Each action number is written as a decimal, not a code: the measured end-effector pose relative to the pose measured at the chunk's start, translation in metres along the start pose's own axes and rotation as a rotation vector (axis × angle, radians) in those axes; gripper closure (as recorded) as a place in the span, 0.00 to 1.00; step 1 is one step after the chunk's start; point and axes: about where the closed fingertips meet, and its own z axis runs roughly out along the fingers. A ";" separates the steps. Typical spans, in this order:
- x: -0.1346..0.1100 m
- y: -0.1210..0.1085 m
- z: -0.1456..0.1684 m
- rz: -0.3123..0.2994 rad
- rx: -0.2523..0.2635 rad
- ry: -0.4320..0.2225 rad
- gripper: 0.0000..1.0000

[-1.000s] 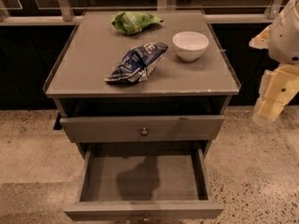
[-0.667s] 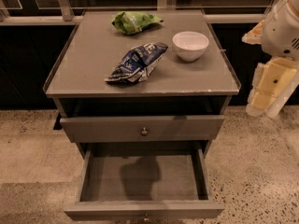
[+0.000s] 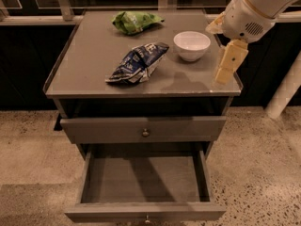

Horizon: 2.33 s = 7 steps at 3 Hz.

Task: Place blue chip bag into middle drawer

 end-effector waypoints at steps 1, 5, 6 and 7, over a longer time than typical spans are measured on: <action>-0.033 -0.026 0.039 -0.036 -0.042 -0.079 0.00; -0.043 -0.080 0.091 0.019 -0.029 -0.261 0.00; -0.059 -0.097 0.109 0.009 -0.041 -0.301 0.00; -0.076 -0.108 0.131 0.000 -0.067 -0.335 0.00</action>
Offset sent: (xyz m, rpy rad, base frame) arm 0.0304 0.0346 -0.0134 0.0584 0.0119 0.0573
